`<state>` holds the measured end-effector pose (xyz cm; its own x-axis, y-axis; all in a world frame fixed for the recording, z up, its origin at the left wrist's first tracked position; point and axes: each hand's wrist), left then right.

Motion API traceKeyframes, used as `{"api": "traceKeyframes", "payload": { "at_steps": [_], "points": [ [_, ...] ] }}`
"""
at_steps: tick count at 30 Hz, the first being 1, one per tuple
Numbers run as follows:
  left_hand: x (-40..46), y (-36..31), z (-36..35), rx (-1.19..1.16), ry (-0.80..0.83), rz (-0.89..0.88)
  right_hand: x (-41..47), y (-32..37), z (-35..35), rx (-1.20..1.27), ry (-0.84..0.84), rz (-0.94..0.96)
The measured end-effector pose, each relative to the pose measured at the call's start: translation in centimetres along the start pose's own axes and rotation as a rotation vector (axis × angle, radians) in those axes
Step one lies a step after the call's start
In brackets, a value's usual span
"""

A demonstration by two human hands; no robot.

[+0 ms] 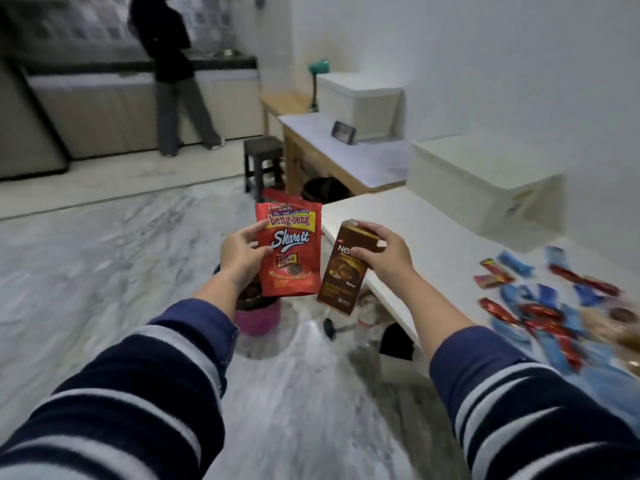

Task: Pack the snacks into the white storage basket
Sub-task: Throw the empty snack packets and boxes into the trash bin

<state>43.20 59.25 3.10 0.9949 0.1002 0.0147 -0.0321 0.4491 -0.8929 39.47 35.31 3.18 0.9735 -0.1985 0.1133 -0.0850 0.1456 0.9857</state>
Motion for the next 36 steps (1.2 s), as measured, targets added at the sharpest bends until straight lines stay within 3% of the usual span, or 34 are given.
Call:
{"api": "traceKeyframes", "payload": {
  "at_steps": [12, 24, 36],
  "points": [
    [17.0, 10.9, 4.6, 0.137, -0.161, 0.132, 18.1, -4.8, -16.1, -0.053, 0.328, -0.090],
    [34.8, 20.9, 3.0, 0.493, -0.071, 0.287, 35.9, -14.9, -29.2, -0.348, 0.501, -0.201],
    [49.3, 38.1, -3.9, 0.513, 0.161, 0.350, 42.5, -34.5, -41.0, -0.489, 0.225, -0.363]
  ]
}}
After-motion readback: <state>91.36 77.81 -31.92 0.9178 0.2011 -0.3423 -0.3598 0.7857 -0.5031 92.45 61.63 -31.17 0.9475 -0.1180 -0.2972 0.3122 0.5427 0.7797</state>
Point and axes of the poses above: each hand's wrist, its own x-axis towards the middle knuckle, its own z-axis out of the back of the hand, y = z × x, and after that the axes turned 10 degrees about x, right-handed
